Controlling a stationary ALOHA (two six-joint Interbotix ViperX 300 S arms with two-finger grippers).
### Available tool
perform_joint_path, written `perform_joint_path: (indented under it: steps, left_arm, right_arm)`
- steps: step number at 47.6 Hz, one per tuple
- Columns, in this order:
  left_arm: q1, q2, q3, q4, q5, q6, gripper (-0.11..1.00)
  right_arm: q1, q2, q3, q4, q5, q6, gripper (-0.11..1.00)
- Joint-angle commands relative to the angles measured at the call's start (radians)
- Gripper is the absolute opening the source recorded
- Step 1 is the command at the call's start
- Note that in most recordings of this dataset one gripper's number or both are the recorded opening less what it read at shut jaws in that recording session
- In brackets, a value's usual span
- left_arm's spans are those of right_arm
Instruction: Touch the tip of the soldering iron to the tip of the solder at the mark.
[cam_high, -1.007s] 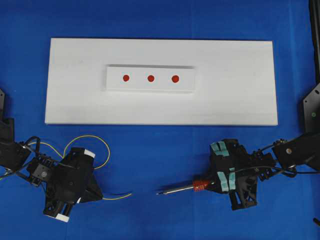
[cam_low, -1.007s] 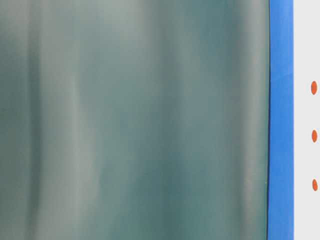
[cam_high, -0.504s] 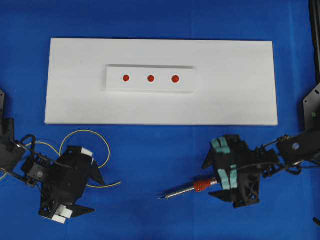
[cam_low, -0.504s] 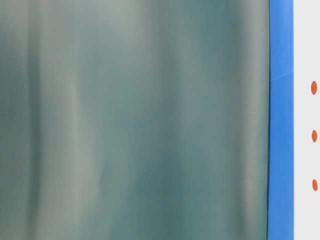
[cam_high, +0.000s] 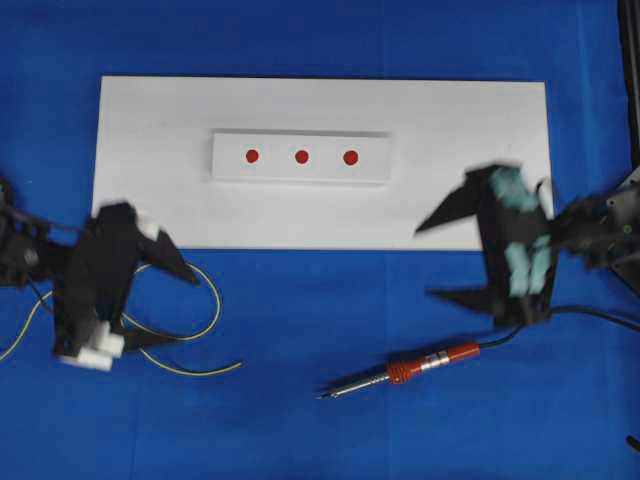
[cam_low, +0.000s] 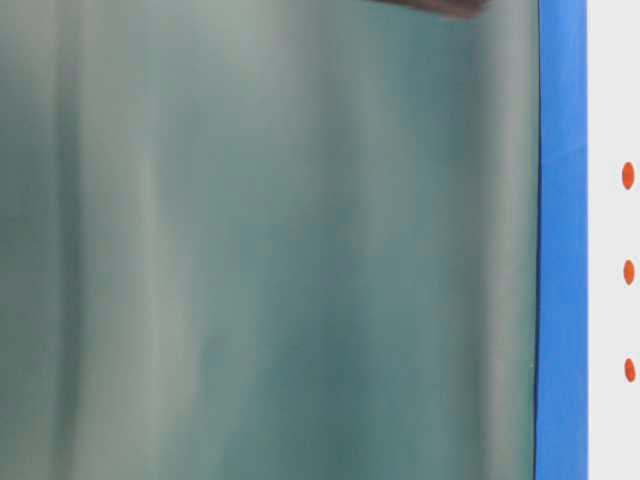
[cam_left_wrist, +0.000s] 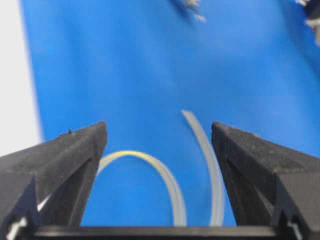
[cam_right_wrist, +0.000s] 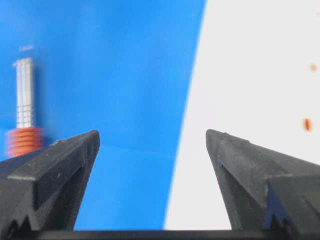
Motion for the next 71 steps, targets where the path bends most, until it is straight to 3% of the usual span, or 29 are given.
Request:
perform_joint_path:
  steps: [1, 11, 25, 45, 57, 71]
  left_arm:
    - [0.044, -0.054, 0.012, 0.0, -0.026, 0.037, 0.79]
    - [0.13, -0.163, 0.095, 0.0, -0.089, 0.107, 0.79]
    - [0.236, -0.331, 0.267, 0.0, -0.216, 0.121, 0.79]
    - [0.247, -0.514, 0.436, 0.0, -0.222, 0.12, 0.79]
    - [0.245, -0.571, 0.499, 0.0, -0.227, 0.118, 0.78]
    - [0.247, -0.591, 0.506, 0.0, -0.221, 0.112, 0.78]
  right_arm:
    - [-0.051, -0.057, 0.008, -0.041, -0.003, 0.0, 0.81]
    - [-0.133, -0.164, 0.064, -0.092, -0.02, 0.0, 0.81]
    - [-0.207, -0.255, 0.201, -0.091, -0.158, 0.003, 0.81]
    - [-0.236, -0.331, 0.416, -0.044, -0.307, 0.012, 0.81]
    - [-0.239, -0.328, 0.465, -0.034, -0.373, 0.012, 0.81]
    - [-0.241, -0.327, 0.469, -0.031, -0.379, 0.012, 0.81]
